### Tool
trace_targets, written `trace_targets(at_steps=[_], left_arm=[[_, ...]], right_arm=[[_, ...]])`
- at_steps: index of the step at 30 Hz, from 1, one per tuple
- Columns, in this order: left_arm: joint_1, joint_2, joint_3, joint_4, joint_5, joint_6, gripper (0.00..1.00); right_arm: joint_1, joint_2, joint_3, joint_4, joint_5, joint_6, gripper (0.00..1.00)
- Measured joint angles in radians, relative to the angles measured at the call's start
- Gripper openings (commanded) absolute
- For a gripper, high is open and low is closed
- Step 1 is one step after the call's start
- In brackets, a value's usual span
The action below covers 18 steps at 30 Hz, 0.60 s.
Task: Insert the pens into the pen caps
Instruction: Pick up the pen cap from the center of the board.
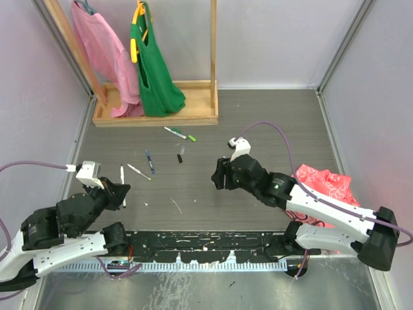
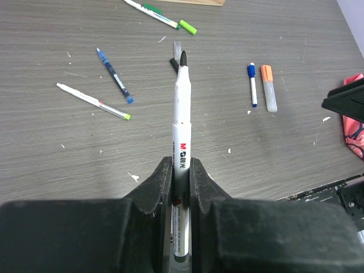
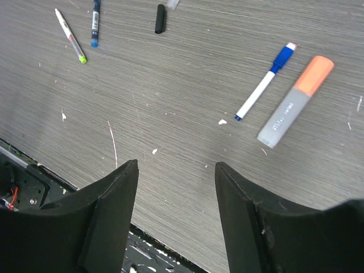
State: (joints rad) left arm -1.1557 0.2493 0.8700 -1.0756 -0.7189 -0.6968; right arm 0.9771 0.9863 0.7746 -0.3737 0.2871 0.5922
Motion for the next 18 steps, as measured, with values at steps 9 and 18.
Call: trace_targets(at_steps=[9,18], left_arm=[[-0.003,0.111,0.028,0.012,0.036,0.120,0.00],[-0.003,0.204,0.030,0.042,0.090,0.221,0.00]], right_arm=[[0.000,0.255,0.154,0.018,-0.069,-0.068,0.63],[-0.010,0.500,0.320,0.056,-0.143,-0.082,0.63]])
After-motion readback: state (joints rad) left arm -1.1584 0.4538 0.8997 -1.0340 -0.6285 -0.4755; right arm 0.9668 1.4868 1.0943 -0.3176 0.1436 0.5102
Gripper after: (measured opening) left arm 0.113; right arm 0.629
